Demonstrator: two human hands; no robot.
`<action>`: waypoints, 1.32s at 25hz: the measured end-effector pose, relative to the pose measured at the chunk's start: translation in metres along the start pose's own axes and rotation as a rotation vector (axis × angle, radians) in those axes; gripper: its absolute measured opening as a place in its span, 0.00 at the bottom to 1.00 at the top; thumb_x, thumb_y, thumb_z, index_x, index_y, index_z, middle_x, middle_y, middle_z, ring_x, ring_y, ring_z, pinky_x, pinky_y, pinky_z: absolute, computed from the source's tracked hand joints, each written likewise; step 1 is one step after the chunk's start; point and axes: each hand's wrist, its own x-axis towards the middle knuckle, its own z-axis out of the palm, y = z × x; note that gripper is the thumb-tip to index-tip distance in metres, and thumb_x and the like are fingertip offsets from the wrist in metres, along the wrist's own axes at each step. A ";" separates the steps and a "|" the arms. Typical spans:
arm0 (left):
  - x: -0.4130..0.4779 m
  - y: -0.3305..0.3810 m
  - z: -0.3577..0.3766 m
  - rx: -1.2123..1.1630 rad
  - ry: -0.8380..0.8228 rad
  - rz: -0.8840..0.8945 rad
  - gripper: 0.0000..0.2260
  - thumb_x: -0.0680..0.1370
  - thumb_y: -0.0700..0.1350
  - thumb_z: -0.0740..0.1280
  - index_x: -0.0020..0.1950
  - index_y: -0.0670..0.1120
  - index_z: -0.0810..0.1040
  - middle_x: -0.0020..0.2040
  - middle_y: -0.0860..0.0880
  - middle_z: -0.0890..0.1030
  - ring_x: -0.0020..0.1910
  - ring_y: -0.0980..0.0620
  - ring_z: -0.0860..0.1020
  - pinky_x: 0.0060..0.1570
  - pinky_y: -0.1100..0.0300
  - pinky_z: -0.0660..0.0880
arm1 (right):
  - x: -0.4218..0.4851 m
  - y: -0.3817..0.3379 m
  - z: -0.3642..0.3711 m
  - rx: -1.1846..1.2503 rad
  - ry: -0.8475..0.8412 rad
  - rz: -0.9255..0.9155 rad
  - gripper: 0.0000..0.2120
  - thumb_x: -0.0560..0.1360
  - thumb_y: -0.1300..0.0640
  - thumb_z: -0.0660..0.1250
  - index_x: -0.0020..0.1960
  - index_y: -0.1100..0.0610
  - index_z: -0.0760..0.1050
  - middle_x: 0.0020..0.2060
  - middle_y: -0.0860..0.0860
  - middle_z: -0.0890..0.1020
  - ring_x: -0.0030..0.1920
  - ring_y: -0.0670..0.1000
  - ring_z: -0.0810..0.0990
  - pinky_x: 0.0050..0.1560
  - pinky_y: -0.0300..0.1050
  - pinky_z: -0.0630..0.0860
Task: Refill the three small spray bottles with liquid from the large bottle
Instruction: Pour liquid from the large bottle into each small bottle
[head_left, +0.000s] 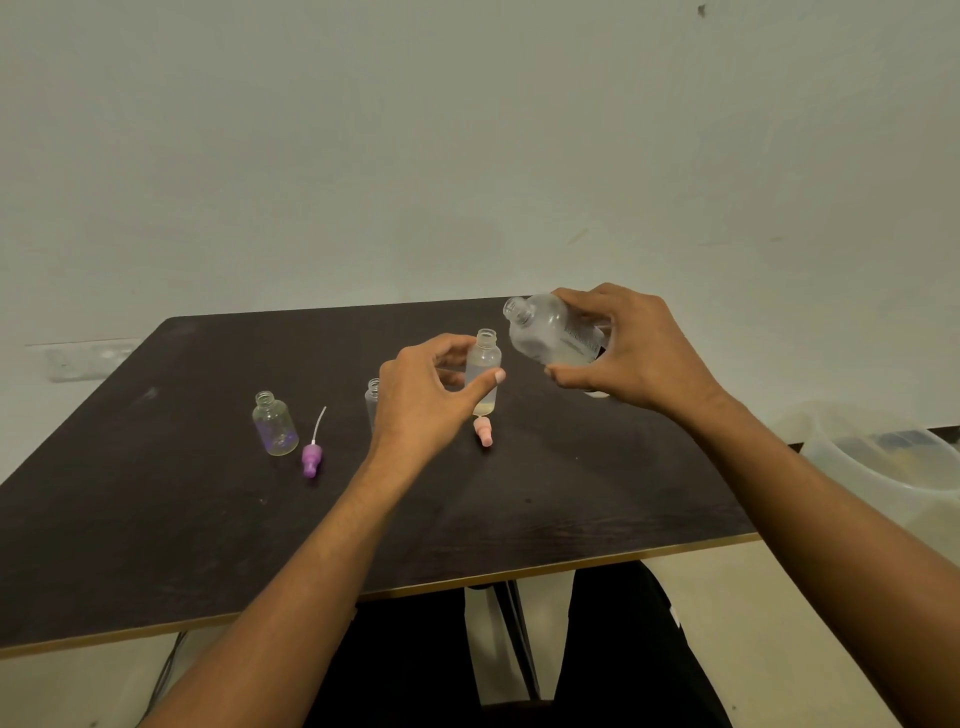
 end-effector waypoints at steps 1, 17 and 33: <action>0.000 0.000 0.000 -0.006 0.002 -0.002 0.19 0.72 0.56 0.80 0.61 0.54 0.85 0.51 0.57 0.87 0.46 0.64 0.84 0.51 0.62 0.83 | -0.001 0.001 -0.001 0.058 0.015 0.029 0.36 0.63 0.47 0.82 0.70 0.47 0.78 0.55 0.46 0.83 0.54 0.48 0.82 0.48 0.42 0.81; -0.001 -0.008 0.004 -0.018 0.013 -0.046 0.18 0.72 0.55 0.80 0.60 0.55 0.85 0.50 0.58 0.87 0.45 0.63 0.85 0.49 0.64 0.81 | -0.020 0.018 0.001 0.478 0.060 0.248 0.27 0.67 0.44 0.82 0.64 0.39 0.80 0.55 0.37 0.84 0.56 0.37 0.81 0.51 0.35 0.76; 0.016 -0.064 0.030 0.087 -0.013 -0.182 0.18 0.75 0.49 0.79 0.62 0.48 0.82 0.55 0.53 0.86 0.48 0.59 0.83 0.52 0.62 0.79 | -0.030 0.024 0.005 0.504 0.066 0.254 0.26 0.68 0.46 0.81 0.63 0.35 0.77 0.53 0.30 0.81 0.55 0.34 0.80 0.51 0.32 0.75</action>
